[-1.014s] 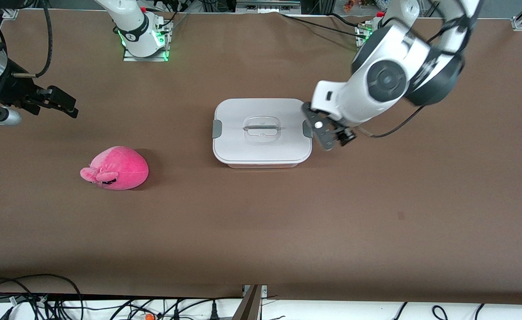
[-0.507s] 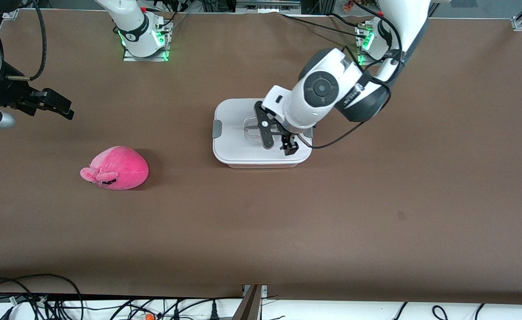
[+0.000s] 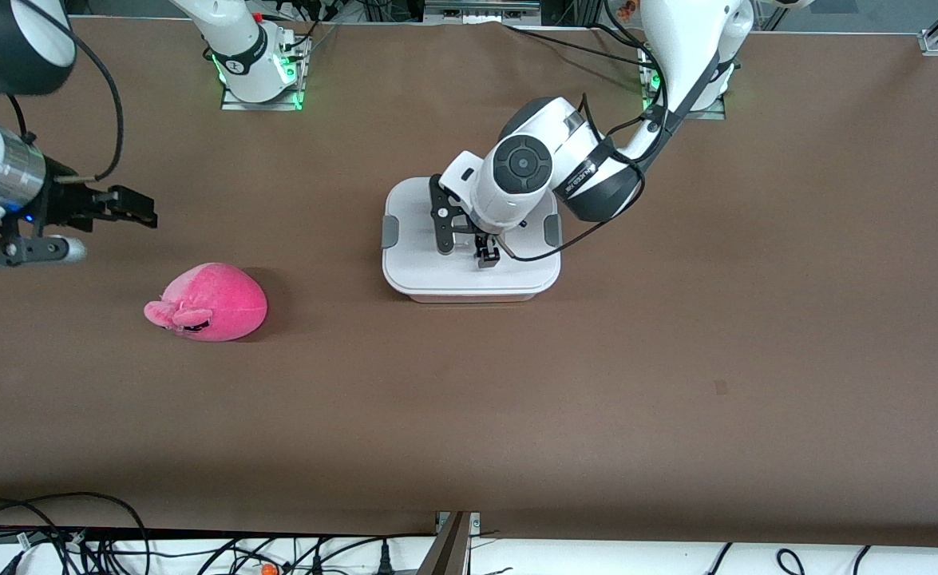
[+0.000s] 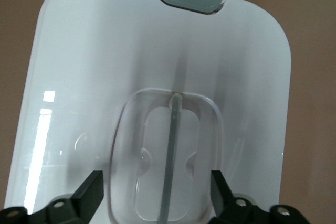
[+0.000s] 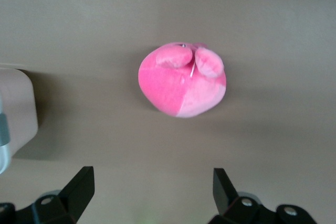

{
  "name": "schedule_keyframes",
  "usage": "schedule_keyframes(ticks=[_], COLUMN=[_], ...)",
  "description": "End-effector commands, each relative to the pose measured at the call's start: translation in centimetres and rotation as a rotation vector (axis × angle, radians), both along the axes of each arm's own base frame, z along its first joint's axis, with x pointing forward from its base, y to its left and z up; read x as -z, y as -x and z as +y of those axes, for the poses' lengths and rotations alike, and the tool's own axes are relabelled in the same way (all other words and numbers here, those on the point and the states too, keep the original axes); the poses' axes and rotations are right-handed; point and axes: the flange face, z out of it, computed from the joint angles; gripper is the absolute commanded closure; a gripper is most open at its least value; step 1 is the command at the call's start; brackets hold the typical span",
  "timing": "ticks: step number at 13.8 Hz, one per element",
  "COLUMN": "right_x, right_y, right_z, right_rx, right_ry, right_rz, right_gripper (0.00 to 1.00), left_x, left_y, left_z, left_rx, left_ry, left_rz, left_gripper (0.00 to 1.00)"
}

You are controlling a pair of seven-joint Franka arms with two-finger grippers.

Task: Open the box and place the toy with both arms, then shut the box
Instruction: 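Grasp the lid handle with the left gripper while the right gripper reaches the toy, then lift the lid off and set it aside with the left gripper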

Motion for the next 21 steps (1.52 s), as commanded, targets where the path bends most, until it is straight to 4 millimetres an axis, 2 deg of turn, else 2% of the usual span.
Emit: schedule_keyframes(ticks=[1, 4, 6, 8, 10, 12, 13, 14, 16, 18, 19, 20, 21], right_x=[5.0, 9.1, 10.7, 14.1, 16.8, 18.0, 18.8, 19.6, 21.7, 23.3, 23.8, 23.8, 23.8], right_y=[-2.5, -4.2, -4.7, -4.7, -3.8, -3.4, -3.2, -2.9, -2.3, -1.7, -1.4, -1.4, -1.4], right_z=[-1.5, -2.9, -3.5, -3.4, -3.4, -3.3, -3.3, -3.1, -3.1, -3.3, -3.3, -3.3, -3.3], right_rx=[-0.014, 0.006, 0.023, 0.04, 0.043, 0.054, 0.072, 0.083, 0.09, 0.096, 0.096, 0.095, 0.093], right_ry=[-0.012, -0.021, -0.027, -0.026, -0.024, -0.024, -0.028, -0.04, -0.044, -0.044, -0.043, -0.043, -0.043], right_rz=[0.028, 0.046, 0.045, 0.049, 0.05, 0.054, 0.053, 0.046, 0.028, 0.011, 0.009, 0.008, 0.007], right_gripper=[0.0, 0.0, 0.0, 0.0, 0.0, 0.0, 0.0, 0.0, 0.02, 0.11, 0.2, 0.34, 0.56], left_x=[-1.0, -1.0, -1.5, -3.5, -4.3, -7.1, -8.8, -10.4, -13.0, -15.6, -15.8, -15.6, -14.0], left_y=[0.1, 0.6, 0.4, 0.0, 0.2, 0.7, 1.2, 1.0, -0.1, -2.0, -2.7, -3.6, -3.6], left_z=[-0.2, -0.3, -0.1, 0.0, 0.5, 0.9, 1.6, 3.5, 8.4, 14.0, 16.0, 17.8, 19.5], left_rx=[0.027, 0.041, 0.03, 0.028, 0.031, 0.04, 0.046, 0.036, 0.001, -0.008, 0.012, 0.002, 0.01], left_ry=[-0.012, -0.022, -0.021, -0.001, -0.017, -0.026, -0.052, -0.083, -0.153, -0.205, -0.209, -0.223, -0.279], left_rz=[-0.025, -0.013, -0.016, -0.031, -0.012, -0.017, -0.001, 0.02, 0.098, 0.189, 0.219, 0.224, 0.29], left_gripper=[1.0, 1.0, 1.0, 1.0, 1.0, 1.0, 1.0, 1.0, 1.0, 1.0, 1.0, 1.0, 1.0])
